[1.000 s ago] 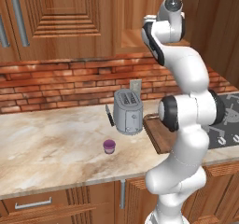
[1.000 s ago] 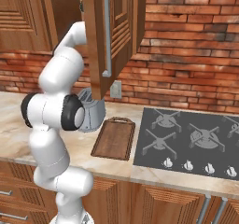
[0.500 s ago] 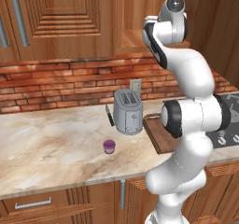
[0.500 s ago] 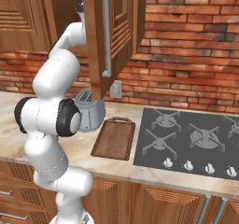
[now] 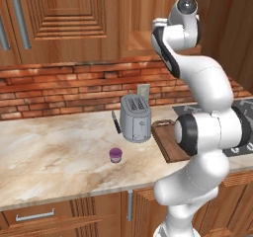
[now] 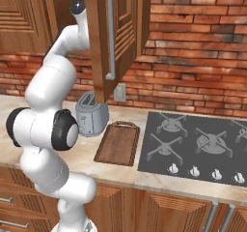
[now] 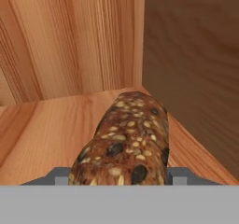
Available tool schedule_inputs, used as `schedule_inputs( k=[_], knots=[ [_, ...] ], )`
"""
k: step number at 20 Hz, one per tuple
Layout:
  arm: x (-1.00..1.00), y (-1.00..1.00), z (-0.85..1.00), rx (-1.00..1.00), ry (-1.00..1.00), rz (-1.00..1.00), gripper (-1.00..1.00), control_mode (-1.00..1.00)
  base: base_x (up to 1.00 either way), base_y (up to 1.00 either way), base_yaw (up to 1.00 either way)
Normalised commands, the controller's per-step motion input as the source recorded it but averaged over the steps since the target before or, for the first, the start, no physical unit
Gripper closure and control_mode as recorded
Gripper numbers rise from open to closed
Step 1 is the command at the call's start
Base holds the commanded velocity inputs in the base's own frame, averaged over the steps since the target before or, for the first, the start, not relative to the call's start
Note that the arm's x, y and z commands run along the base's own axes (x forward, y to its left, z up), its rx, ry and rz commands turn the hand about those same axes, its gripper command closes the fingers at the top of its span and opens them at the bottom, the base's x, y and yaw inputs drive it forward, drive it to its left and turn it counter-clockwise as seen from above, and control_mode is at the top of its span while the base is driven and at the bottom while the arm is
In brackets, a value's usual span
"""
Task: Pick the bread, place it on the cutting board, pick the jam, place it on the counter, and close the cabinet.
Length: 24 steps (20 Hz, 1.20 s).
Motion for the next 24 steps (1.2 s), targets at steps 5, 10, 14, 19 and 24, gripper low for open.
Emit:
schedule_inputs(
  k=[5,10,14,19,24],
  knots=[
    [-0.39,0.04,0.0,0.0,0.0,0.0,1.0,-1.0,0.0,0.0,0.0],
    [-0.57,0.07,0.0,-0.01,0.0,0.0,1.0,-1.0,0.0,0.0,0.0],
    [-0.68,0.09,0.0,0.0,0.0,0.0,1.0,-1.0,0.0,0.0,0.0],
    [-0.68,0.12,0.0,0.0,0.0,0.0,1.0,-1.0,0.0,0.0,0.0],
    [-0.72,0.1,-0.01,0.0,0.0,0.0,1.0,-1.0,0.0,0.0,0.0]
  ],
)
